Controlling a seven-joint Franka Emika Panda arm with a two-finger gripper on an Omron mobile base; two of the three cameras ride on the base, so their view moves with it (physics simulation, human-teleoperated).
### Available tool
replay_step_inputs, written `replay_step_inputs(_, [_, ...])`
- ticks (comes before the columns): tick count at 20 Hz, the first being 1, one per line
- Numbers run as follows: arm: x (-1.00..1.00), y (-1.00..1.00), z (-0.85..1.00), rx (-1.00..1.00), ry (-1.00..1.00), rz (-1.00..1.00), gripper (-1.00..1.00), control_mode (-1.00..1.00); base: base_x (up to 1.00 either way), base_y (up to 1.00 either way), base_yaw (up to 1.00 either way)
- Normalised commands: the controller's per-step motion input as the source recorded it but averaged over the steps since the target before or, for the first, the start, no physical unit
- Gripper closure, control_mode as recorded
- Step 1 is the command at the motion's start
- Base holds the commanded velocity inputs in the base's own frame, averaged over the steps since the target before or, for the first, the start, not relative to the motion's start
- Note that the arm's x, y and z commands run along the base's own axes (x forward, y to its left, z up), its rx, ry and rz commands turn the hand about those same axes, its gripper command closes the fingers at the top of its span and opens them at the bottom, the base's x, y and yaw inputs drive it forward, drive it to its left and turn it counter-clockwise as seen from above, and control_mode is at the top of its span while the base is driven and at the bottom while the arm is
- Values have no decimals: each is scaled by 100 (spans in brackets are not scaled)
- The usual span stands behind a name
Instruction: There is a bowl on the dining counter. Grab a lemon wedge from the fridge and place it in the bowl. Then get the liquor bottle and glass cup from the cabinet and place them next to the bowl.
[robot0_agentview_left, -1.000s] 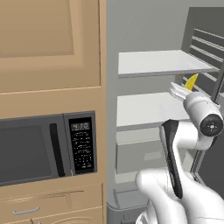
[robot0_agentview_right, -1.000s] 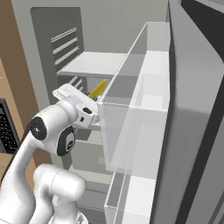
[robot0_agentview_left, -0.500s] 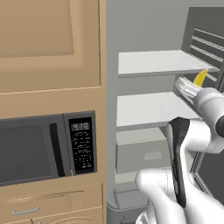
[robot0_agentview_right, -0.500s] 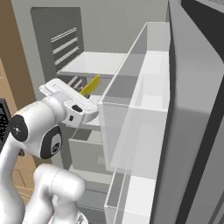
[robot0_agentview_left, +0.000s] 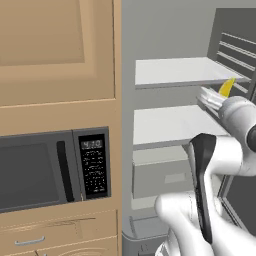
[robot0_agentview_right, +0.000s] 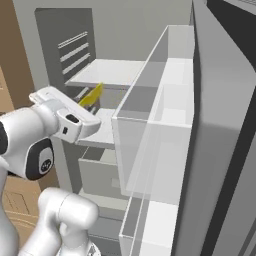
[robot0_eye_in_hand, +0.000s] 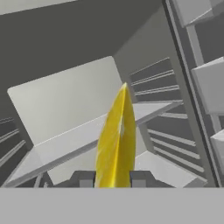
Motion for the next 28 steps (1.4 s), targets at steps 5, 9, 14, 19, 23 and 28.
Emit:
replay_step_inputs(5, [-14,6,0,-1,-3,1,100,100,-70,33,6])
replay_step_inputs(9, [0,0,0,0,0,0,100,100,-72,59,11])
replay_step_inputs(14, [0,0,0,0,0,0,100,100,-67,70,16])
replay_step_inputs(19, [0,0,0,0,0,0,100,100,-72,52,30])
replay_step_inputs(23, [0,0,0,0,0,0,100,100,-67,44,34])
replay_step_inputs(28, [0,0,0,0,0,0,100,100,-58,17,45])
